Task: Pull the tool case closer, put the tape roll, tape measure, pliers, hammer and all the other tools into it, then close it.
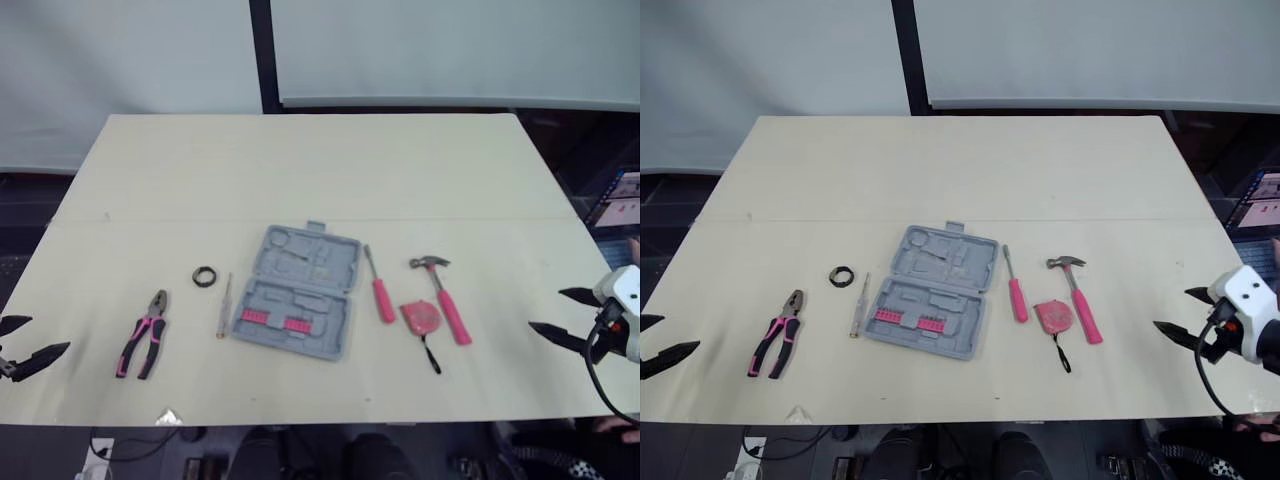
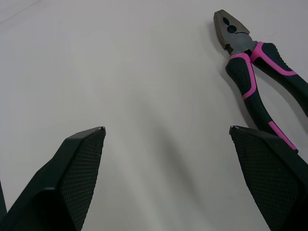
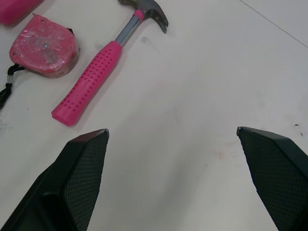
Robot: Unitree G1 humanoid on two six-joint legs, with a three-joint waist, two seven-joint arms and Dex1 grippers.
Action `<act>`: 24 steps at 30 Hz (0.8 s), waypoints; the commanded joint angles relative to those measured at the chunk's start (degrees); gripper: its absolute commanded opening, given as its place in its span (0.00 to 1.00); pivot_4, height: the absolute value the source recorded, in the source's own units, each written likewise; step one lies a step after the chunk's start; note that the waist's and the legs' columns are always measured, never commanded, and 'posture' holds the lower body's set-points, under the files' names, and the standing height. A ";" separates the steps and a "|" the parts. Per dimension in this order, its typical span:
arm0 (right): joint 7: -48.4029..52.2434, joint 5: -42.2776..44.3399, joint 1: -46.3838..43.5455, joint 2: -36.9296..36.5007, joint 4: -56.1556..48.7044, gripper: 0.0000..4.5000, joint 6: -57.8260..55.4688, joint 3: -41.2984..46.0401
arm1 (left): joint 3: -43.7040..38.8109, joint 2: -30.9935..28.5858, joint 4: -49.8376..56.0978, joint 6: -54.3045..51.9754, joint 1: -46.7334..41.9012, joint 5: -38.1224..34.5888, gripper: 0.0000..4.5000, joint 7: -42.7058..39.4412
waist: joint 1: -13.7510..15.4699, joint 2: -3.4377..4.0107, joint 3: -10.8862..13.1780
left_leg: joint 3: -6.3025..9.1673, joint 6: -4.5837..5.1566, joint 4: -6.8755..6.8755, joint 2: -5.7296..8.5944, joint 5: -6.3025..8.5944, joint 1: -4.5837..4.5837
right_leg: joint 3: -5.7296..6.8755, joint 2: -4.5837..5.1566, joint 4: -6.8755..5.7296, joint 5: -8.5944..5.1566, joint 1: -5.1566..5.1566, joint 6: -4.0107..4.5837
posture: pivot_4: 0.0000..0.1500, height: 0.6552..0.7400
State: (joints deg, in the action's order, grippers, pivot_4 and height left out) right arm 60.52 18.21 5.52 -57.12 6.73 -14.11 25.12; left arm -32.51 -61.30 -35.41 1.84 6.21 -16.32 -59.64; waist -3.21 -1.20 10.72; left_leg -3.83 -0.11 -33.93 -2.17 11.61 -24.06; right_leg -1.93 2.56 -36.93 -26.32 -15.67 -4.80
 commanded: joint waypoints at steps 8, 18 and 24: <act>-1.17 1.96 2.08 1.06 -8.37 1.00 -2.75 1.64 | 4.20 0.10 8.61 -3.87 -5.86 -1.48 0.99 -2.06 | 0.02 0.00 0.00 | -0.01 -0.01 -0.04 -0.02 0.00 -0.01 | -0.01 -0.03 -0.04 0.00 0.00 0.00 | 1.00 1.00; -4.30 4.21 -2.29 4.03 -20.78 1.00 -10.26 -5.12 | 15.34 2.35 17.66 -8.53 -18.28 -0.94 0.99 -5.35 | 0.19 0.00 0.00 | 0.02 -0.21 -0.22 -0.07 -0.12 -0.05 | -0.02 -0.15 -0.13 0.00 0.01 -0.01 | 1.00 1.00; -8.12 4.34 -5.44 7.28 -28.20 1.00 -16.23 -13.00 | 24.52 5.48 13.83 -6.19 -28.84 2.75 0.99 -8.63 | 0.48 0.00 0.00 | 0.01 -0.32 -0.32 -0.08 -0.20 -0.08 | -0.05 -0.21 -0.18 0.00 0.00 -0.01 | 1.00 1.00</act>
State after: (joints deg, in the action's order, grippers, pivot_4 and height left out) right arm 53.38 21.99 0.30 -49.88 -19.22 -29.39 12.07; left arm -8.27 -55.51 -20.56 -5.58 -22.07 -14.45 -67.28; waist -2.74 -1.20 10.72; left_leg -3.82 -0.44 -34.25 -2.25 11.41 -24.15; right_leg -1.98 2.35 -37.11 -26.32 -15.67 -4.81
